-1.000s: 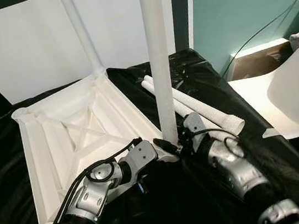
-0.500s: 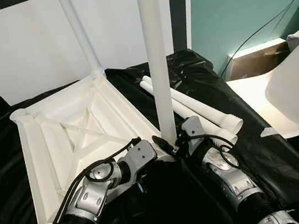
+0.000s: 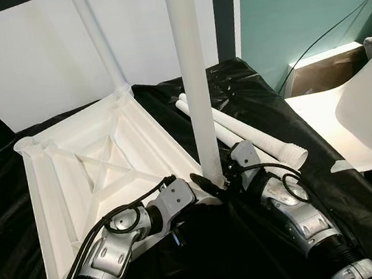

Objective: Building children table

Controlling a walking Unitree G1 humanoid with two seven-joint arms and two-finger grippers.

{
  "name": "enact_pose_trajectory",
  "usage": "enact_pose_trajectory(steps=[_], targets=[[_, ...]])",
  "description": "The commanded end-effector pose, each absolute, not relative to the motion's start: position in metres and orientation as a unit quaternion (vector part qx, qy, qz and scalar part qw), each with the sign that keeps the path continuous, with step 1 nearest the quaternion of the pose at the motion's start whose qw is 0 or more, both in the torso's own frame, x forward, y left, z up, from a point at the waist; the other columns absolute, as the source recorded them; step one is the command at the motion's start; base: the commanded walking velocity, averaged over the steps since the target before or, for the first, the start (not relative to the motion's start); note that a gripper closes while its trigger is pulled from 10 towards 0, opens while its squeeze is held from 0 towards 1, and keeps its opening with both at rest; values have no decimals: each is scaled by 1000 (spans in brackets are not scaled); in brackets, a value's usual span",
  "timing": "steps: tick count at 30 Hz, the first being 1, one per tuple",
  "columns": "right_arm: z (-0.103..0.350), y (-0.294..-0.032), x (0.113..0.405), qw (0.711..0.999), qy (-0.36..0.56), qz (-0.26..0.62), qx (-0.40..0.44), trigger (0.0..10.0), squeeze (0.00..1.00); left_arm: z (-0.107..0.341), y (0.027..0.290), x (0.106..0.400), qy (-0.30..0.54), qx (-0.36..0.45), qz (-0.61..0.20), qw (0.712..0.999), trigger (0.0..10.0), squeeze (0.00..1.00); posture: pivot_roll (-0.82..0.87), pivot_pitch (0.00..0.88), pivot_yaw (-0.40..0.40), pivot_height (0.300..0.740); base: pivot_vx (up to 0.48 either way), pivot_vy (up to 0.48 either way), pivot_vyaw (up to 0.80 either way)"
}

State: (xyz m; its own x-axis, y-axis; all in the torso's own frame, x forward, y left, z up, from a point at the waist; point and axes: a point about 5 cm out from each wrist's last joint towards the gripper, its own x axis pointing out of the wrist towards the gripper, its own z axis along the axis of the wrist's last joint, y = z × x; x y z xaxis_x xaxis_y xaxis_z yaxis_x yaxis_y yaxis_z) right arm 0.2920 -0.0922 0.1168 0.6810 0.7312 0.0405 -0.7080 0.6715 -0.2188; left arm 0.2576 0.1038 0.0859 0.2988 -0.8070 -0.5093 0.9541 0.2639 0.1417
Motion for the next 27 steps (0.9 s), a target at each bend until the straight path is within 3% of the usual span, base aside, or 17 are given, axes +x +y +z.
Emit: enact_pose_trajectory(steps=[1, 2, 4, 5, 11, 15, 20, 21, 23, 25, 27], targets=[[121, -98, 295, 908, -65, 401, -100, 10000, 0, 33, 110, 221, 296, 173, -602, 722, 10000, 0, 118, 0, 51, 740, 0, 0, 0], [124, -101, 298, 902, -66, 413, -109, 6863, 0, 33, 111, 222, 295, 173, -602, 721, 10000, 0, 118, 0, 51, 740, 0, 0, 0], [124, -101, 298, 902, -66, 413, -109, 6863, 0, 33, 111, 222, 295, 173, -602, 721, 10000, 0, 118, 0, 51, 740, 0, 0, 0], [128, -104, 300, 894, -66, 428, -117, 0, 0, 34, 111, 222, 295, 174, -602, 721, 10000, 0, 118, 0, 55, 740, 0, 0, 0], [131, -106, 299, 871, -48, 475, -114, 0, 0, 36, 112, 223, 294, 177, -601, 721, 10000, 0, 123, 0, 56, 740, 0, 0, 0], [126, -104, 296, 874, -42, 471, -109, 0, 0, 36, 113, 222, 296, 177, -600, 722, 10000, 0, 123, 0, 56, 740, 0, 0, 0], [121, -101, 294, 896, -40, 434, -81, 0, 0, 35, 114, 220, 297, 175, -600, 722, 10000, 0, 130, 0, 59, 740, 0, 0, 0], [120, -100, 294, 913, -46, 399, -63, 0, 0, 35, 114, 219, 298, 175, -601, 721, 10000, 0, 130, 0, 59, 740, 0, 0, 0], [120, -100, 294, 913, -46, 399, -63, 0, 0, 35, 114, 219, 298, 175, -601, 721, 10000, 0, 130, 0, 59, 740, 0, 0, 0], [119, -107, 295, 957, -75, 281, -26, 0, 0, 36, 115, 220, 297, 176, -601, 721, 10000, 0, 132, 0, 56, 740, 0, 0, 0], [118, -111, 294, 967, -83, 239, -14, 0, 0, 36, 114, 221, 297, 176, -601, 721, 10000, 0, 132, 0, 56, 740, 0, 0, 0]])
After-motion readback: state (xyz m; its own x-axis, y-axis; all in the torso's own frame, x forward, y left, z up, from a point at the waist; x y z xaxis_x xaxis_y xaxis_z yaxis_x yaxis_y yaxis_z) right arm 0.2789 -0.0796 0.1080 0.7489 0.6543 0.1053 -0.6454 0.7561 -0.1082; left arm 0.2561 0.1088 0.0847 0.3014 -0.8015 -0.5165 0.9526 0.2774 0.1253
